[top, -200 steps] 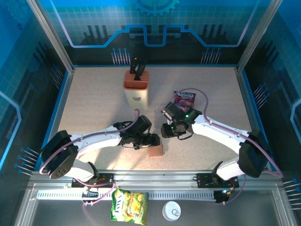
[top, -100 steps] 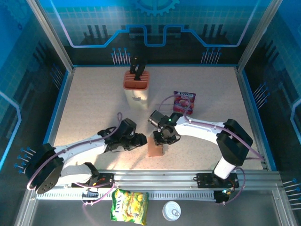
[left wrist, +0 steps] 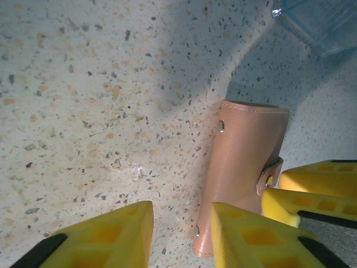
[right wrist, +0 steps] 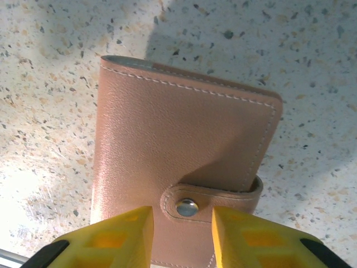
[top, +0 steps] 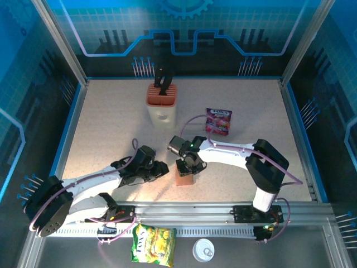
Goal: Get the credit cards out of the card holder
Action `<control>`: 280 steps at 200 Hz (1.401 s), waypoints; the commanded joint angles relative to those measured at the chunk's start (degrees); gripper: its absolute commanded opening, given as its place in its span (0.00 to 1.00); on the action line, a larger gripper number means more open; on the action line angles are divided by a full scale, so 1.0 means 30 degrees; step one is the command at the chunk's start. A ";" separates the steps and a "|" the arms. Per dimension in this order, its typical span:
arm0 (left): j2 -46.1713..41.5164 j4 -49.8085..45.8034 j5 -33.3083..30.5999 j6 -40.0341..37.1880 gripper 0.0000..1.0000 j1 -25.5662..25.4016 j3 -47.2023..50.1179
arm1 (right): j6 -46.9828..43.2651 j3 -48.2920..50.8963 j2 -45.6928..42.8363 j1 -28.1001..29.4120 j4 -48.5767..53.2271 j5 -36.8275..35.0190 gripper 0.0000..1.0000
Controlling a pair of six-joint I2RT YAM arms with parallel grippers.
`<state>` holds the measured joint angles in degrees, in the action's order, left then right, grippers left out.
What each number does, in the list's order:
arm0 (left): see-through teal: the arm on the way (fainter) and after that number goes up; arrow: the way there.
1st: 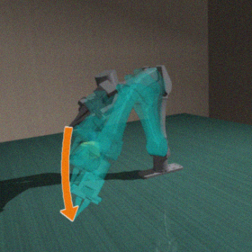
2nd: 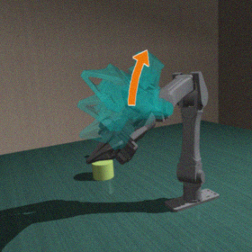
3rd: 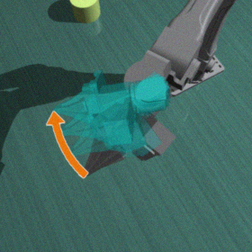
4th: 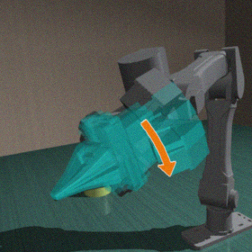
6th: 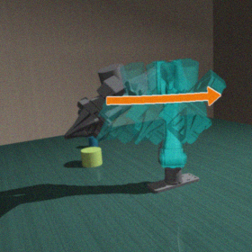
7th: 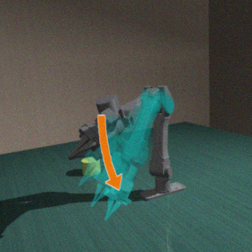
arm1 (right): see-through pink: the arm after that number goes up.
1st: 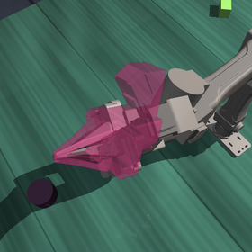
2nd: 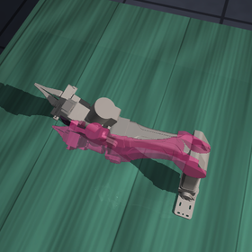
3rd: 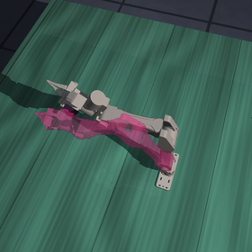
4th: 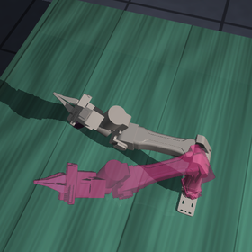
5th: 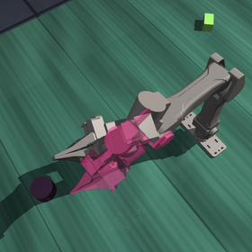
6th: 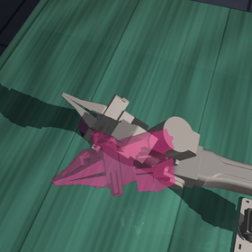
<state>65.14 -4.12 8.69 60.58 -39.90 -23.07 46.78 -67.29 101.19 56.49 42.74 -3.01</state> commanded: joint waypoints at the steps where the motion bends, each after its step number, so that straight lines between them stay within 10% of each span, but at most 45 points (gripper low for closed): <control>1: -0.0561 0.0818 0.0368 0.0454 0.31 0.0129 0.0573 | 0.0565 -0.0591 0.0476 0.0302 0.0870 -0.0463 0.33; 179: 0.2284 0.3819 0.2466 0.0473 0.17 -0.0432 -0.0008 | 0.0611 -0.1192 0.2634 0.0647 0.1438 -0.0207 0.41; 280: 0.4453 0.5004 0.2918 0.0948 0.13 -0.1256 -0.1154 | 0.0628 0.0634 0.1469 0.0343 -0.0400 0.0270 0.17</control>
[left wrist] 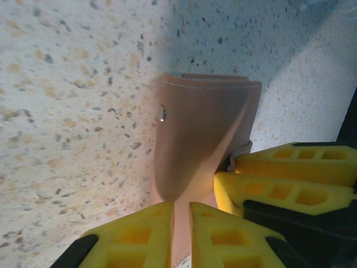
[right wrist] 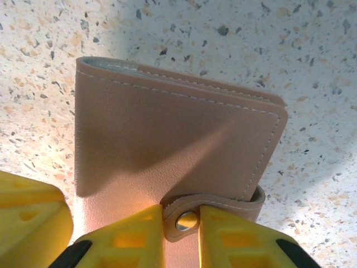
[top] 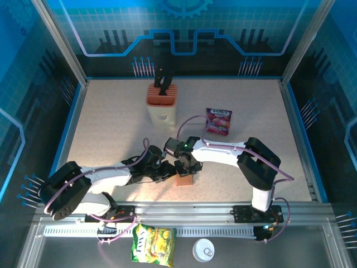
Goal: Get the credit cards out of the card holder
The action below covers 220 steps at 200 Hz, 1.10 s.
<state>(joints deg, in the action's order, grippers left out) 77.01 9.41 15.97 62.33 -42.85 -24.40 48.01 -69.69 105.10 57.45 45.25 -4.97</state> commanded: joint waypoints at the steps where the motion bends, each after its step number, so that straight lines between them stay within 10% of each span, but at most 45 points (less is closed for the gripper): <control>1: 0.0509 0.0495 0.0485 0.0371 0.13 -0.0275 -0.0726 | 0.0209 0.1464 0.0130 0.0016 -0.1306 0.0955 0.17; 220: 0.2825 -0.2116 0.0090 0.0127 0.10 -0.0578 -0.2141 | 0.0048 0.4307 -0.4052 -0.1631 -0.1200 -0.0985 0.21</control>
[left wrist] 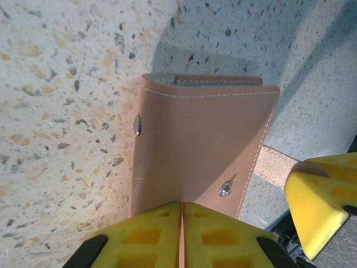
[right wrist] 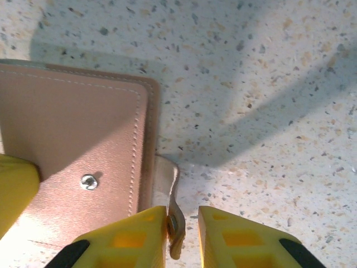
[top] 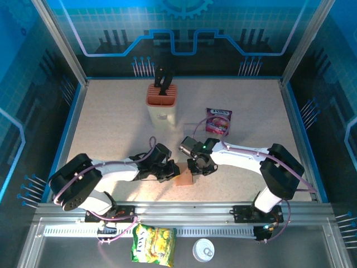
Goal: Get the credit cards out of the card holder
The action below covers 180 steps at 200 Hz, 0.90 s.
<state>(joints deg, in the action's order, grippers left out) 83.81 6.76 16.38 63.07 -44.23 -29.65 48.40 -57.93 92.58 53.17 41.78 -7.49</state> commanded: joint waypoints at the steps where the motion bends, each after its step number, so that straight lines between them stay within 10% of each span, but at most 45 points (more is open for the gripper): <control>1: 0.0549 -0.1217 -0.0045 -0.0113 0.10 -0.0129 -0.0396 | -0.0081 0.0415 0.0130 -0.0188 -0.0099 -0.0115 0.21; 180: -0.2520 -0.3142 -0.2072 -0.1231 0.23 0.0241 -0.1229 | -0.1318 0.2025 -0.1527 -0.1476 -0.1765 0.0836 0.05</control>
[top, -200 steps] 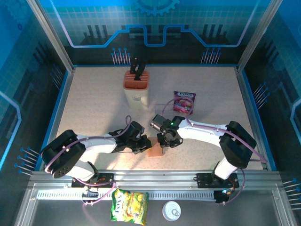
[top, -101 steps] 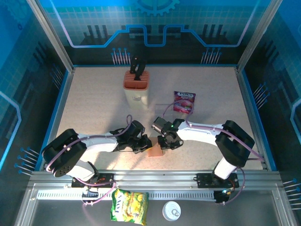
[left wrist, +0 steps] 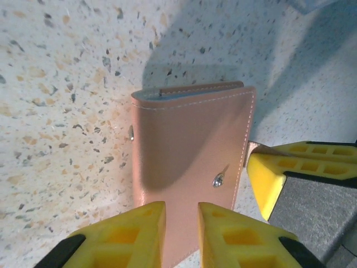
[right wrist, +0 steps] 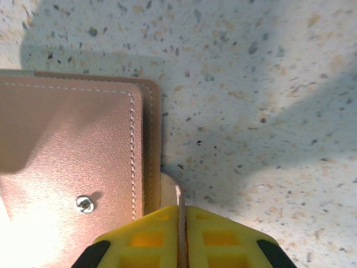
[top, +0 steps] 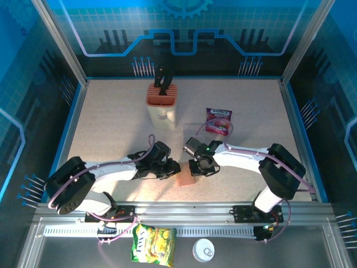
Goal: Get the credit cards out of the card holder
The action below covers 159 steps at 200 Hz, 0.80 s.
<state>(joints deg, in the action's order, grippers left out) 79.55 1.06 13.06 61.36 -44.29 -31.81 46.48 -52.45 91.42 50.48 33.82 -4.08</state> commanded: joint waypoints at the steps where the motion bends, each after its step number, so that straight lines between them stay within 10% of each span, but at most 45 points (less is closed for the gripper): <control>1: -0.1137 -0.1236 -0.0974 -0.0686 0.23 0.0278 -0.0504 | -0.0702 0.0197 -0.1187 -0.0588 0.0914 -0.0306 0.05; 159: -0.5612 -0.2298 -0.1998 -0.1431 0.25 0.1874 0.0694 | -0.1711 -0.4080 -0.1854 0.0300 0.3846 0.0628 0.05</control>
<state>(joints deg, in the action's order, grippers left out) 64.29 -3.79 7.90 59.35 -39.20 -30.85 40.66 -61.30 85.60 49.52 43.31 -3.22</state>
